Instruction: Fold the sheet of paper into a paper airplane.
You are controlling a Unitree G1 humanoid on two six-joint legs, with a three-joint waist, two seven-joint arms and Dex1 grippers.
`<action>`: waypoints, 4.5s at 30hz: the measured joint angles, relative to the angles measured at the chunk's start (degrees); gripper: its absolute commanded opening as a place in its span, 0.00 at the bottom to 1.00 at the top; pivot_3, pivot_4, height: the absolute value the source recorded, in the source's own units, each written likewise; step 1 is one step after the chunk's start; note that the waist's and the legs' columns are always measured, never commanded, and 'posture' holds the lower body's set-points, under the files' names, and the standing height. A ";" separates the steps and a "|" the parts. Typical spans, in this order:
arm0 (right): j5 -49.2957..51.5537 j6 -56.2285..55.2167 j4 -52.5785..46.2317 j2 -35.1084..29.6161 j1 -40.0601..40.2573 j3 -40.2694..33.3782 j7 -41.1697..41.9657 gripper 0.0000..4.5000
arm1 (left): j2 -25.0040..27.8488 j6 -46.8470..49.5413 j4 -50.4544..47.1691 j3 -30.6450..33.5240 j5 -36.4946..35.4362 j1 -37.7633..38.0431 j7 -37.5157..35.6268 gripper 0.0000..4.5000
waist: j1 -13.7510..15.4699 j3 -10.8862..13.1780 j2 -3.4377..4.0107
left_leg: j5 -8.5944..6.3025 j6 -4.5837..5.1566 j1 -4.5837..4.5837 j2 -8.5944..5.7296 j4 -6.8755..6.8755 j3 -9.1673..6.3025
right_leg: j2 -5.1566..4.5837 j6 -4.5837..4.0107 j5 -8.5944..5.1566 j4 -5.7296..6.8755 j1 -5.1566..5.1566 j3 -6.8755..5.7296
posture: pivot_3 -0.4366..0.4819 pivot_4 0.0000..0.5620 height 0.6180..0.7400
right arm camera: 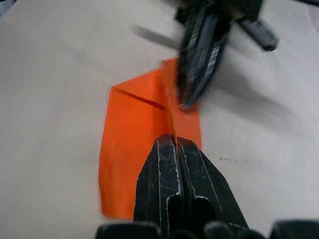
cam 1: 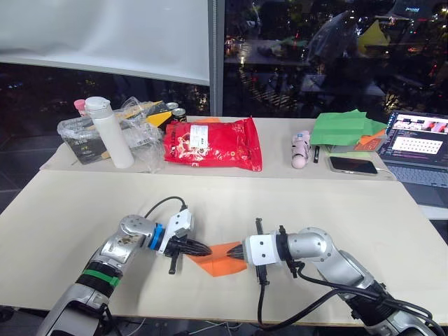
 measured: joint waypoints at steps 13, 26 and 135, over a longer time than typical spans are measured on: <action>4.64 11.51 -2.94 0.80 2.30 -0.53 2.31 0.00 | -1.41 -6.66 2.13 -0.32 3.41 -0.85 -1.21 0.00 | -0.01 -0.04 0.06 | -0.03 0.04 0.11 -0.01 0.07 -0.01 | 0.00 0.04 -0.02 0.02 0.15 0.00 | 0.48 0.27 0.83; 18.16 40.21 6.76 7.27 -5.55 -3.16 7.35 0.00 | -1.05 -6.82 -1.43 -1.23 4.17 0.92 -2.96 0.00 | -0.34 -0.06 0.11 | -0.05 0.09 0.19 0.00 0.09 -0.03 | 0.02 0.04 -0.02 0.13 0.18 0.00 | 0.48 0.27 0.83; 29.08 52.33 7.76 8.43 -4.25 -10.09 -4.76 0.01 | -2.67 2.31 -5.63 4.44 -0.34 6.07 4.42 0.00 | -1.34 -0.12 0.32 | -0.53 0.91 0.02 0.06 0.83 -0.07 | 0.15 0.17 -0.06 0.15 0.28 0.00 | 0.48 0.27 0.83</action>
